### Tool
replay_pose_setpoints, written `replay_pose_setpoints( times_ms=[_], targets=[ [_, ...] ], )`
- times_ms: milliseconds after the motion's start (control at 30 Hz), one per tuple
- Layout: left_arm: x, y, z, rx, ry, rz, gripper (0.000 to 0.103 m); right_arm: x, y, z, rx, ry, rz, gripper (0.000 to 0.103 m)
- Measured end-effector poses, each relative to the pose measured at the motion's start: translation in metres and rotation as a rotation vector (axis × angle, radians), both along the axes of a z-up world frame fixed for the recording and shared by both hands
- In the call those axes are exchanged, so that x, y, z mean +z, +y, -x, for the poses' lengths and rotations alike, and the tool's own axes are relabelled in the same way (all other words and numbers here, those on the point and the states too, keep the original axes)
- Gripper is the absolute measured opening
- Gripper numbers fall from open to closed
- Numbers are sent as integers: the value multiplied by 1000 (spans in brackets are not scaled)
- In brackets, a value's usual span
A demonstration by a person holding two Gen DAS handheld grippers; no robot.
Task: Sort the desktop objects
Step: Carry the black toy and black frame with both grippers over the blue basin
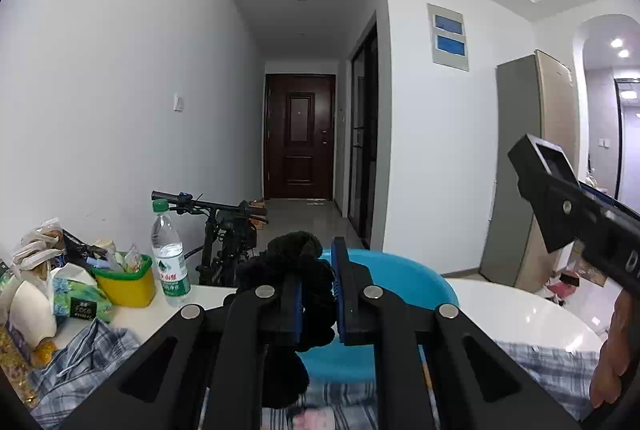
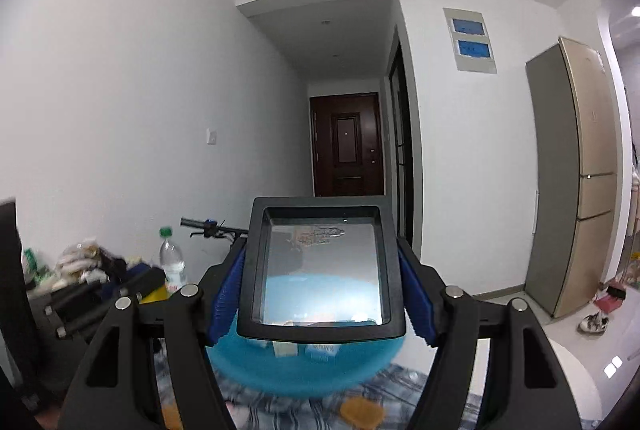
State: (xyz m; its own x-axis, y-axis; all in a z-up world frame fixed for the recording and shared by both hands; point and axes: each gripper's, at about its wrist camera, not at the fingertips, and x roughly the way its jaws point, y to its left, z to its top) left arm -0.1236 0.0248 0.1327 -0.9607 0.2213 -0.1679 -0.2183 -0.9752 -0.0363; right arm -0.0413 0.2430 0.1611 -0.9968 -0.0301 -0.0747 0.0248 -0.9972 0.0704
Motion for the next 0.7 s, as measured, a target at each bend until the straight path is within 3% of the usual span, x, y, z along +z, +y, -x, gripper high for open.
replay_pose_setpoints(
  times_ms=[100,200,500,700],
  targets=[
    [2,-5,20,5,-5,-78,12,0,6,24,6,-7,41,69],
    [4,-8,39,13,-10,-104,12,-4,9,46,0,-10,55,69],
    [13,10,111,33,72,-13,12,-10,-2,115,-14,-4,9,69],
    [0,5,165,68,35,-63,12,-18,-5,152,-11,4,-11,68]
  ],
)
